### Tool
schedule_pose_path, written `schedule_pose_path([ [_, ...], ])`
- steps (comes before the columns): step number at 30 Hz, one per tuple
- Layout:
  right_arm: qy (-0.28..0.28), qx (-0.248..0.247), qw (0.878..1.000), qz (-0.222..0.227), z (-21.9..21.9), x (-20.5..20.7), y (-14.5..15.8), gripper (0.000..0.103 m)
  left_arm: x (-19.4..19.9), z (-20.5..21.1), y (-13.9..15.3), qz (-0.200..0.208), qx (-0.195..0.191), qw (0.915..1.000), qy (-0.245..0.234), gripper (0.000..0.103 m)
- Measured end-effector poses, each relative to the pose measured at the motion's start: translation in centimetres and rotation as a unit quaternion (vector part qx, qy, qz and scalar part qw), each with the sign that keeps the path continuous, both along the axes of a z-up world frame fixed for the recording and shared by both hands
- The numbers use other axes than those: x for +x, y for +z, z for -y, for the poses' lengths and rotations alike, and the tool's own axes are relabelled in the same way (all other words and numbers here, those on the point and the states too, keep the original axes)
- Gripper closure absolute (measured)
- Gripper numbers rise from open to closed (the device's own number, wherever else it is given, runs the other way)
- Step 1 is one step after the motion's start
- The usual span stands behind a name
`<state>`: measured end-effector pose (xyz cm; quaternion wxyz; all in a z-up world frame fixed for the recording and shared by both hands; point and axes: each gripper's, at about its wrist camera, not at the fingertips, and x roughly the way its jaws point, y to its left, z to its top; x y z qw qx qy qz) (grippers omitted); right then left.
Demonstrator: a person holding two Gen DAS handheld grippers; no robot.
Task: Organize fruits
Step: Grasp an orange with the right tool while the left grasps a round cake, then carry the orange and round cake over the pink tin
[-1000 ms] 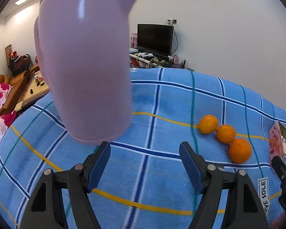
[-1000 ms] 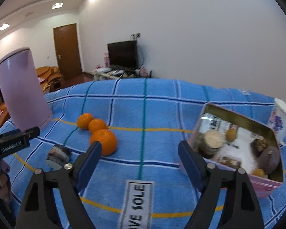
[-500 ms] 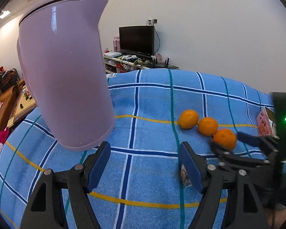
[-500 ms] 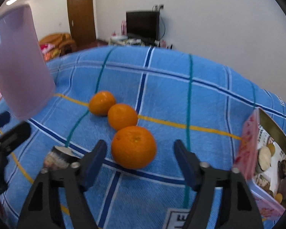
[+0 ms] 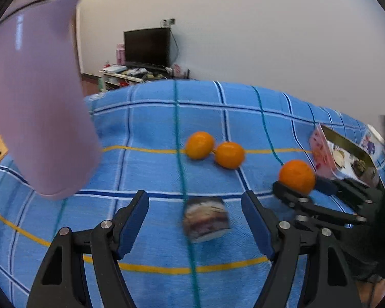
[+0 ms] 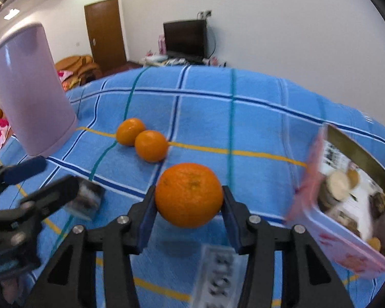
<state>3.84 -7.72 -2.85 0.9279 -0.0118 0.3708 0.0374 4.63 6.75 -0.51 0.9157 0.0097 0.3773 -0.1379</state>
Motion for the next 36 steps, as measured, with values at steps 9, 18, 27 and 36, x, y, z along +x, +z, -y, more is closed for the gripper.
schedule_pose_path([
  [9,-0.022,0.039,0.998,0.037,2.2,-3.0,1.6,0.052,1.6,1.9,-2.8,-0.044,0.041,0.9982,-0.007,0.053],
  [18,-0.014,0.045,0.997,0.059,2.3,-4.0,2.1,0.052,1.3,0.5,-2.3,-0.03,0.003,0.9994,0.014,0.058],
  [27,-0.019,-0.016,0.992,0.121,1.0,-5.8,3.4,0.052,-1.4,-0.1,0.5,0.085,-0.017,0.9947,0.056,0.058],
  [36,-0.029,-0.035,0.989,0.144,1.5,-6.3,3.8,0.052,-2.9,-0.5,1.6,0.131,-0.001,0.9871,0.091,0.058],
])
